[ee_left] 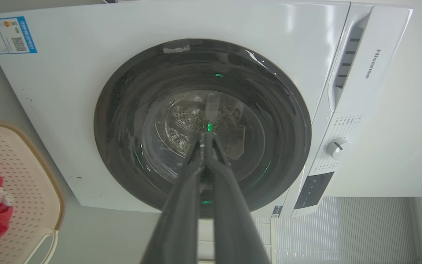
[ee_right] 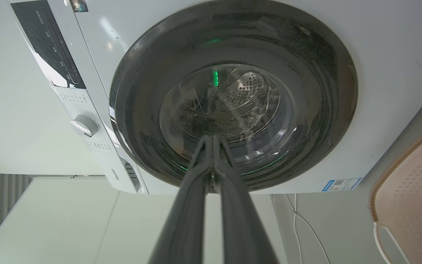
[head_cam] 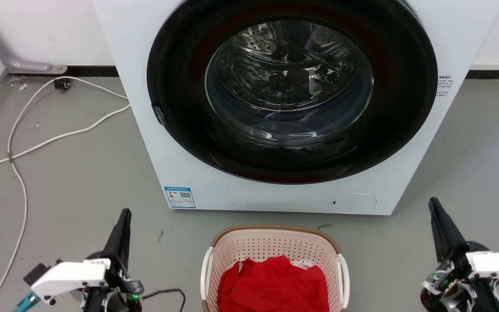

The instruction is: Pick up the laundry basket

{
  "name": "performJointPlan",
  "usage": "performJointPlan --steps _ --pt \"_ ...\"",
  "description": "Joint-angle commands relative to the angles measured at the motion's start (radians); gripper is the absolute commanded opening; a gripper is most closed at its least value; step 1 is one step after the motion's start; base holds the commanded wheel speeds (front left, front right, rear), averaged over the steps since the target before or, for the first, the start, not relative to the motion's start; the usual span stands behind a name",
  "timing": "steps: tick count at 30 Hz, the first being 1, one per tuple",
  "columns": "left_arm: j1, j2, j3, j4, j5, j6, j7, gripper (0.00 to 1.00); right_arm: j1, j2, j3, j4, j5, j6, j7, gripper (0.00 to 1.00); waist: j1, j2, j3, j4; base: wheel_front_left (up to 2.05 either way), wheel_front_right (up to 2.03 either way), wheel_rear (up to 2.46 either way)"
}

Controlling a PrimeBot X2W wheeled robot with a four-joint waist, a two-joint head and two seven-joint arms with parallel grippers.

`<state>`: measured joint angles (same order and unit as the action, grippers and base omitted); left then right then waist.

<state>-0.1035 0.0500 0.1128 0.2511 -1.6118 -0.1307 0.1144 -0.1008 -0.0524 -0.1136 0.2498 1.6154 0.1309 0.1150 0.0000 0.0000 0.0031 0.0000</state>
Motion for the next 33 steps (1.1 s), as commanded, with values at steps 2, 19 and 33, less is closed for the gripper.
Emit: performJointPlan --steps 2,19,33 --pt "0.011 -0.002 -0.002 0.012 0.0 0.0 -0.001 1.0 0.012 0.001 0.001 0.012 0.0 0.0 -0.001 1.0 0.0 0.0 0.0 0.0 0.0 0.0 0.0" --pt "0.02 -0.002 -0.037 -0.081 0.264 0.046 -0.086 1.0 0.045 0.001 -0.013 -0.081 -0.295 0.0 -0.086 1.0 0.0 0.0 0.005 -0.003 0.0 0.0 0.0" --pt "0.024 -0.001 -0.105 -0.14 0.558 0.095 -0.144 1.0 0.075 0.001 0.028 -0.169 -0.644 0.0 -0.144 1.0 0.0 0.0 0.009 -0.006 0.0 0.0 0.0"
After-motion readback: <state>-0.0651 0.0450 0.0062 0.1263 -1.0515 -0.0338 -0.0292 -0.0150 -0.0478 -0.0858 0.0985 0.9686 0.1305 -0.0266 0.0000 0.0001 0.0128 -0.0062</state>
